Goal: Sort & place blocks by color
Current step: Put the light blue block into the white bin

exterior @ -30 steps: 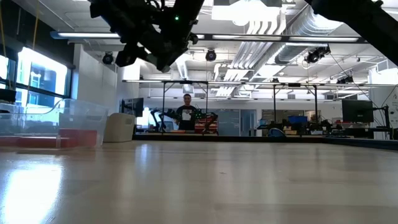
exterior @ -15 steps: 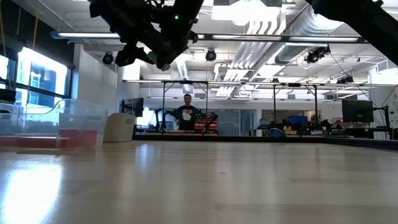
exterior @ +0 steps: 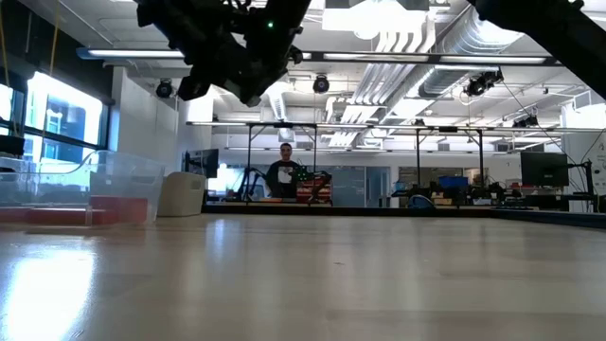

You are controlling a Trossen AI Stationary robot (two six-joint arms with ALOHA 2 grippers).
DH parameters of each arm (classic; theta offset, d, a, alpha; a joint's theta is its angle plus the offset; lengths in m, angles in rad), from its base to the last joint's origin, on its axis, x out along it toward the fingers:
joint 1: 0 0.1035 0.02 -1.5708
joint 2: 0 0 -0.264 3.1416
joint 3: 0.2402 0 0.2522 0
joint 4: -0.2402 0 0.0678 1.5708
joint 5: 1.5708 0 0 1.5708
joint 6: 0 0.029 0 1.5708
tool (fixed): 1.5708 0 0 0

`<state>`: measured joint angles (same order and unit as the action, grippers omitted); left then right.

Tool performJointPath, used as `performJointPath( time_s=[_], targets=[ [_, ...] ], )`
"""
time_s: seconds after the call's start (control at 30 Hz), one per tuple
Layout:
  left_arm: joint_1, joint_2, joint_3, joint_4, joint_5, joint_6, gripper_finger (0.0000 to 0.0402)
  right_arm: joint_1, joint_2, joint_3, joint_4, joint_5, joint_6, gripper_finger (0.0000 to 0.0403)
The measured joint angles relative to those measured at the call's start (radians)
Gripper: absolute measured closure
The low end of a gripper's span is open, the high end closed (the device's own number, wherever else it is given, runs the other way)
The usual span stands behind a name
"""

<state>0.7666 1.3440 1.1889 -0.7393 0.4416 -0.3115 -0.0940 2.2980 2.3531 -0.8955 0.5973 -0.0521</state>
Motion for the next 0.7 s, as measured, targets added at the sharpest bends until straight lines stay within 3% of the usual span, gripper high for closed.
performJointPath(
  time_s=[0.3, 0.53, 0.7],
  targets=[
    [-0.006, -0.058, -0.005, -0.088, -0.032, 0.068, 0.037, 0.026, -0.045, 0.012, -0.036, 0.009, 0.009, 0.0191],
    [-0.074, -0.146, -0.004, -0.276, -0.147, 0.095, 0.037, 0.052, -0.08, 0.006, -0.054, 0.044, 0.003, 0.0179],
    [-0.173, -0.219, -0.003, -0.38, -0.169, 0.072, 0.037, 0.036, -0.121, 0.007, -0.06, 0.063, 0.003, 0.0178]
  ],
)
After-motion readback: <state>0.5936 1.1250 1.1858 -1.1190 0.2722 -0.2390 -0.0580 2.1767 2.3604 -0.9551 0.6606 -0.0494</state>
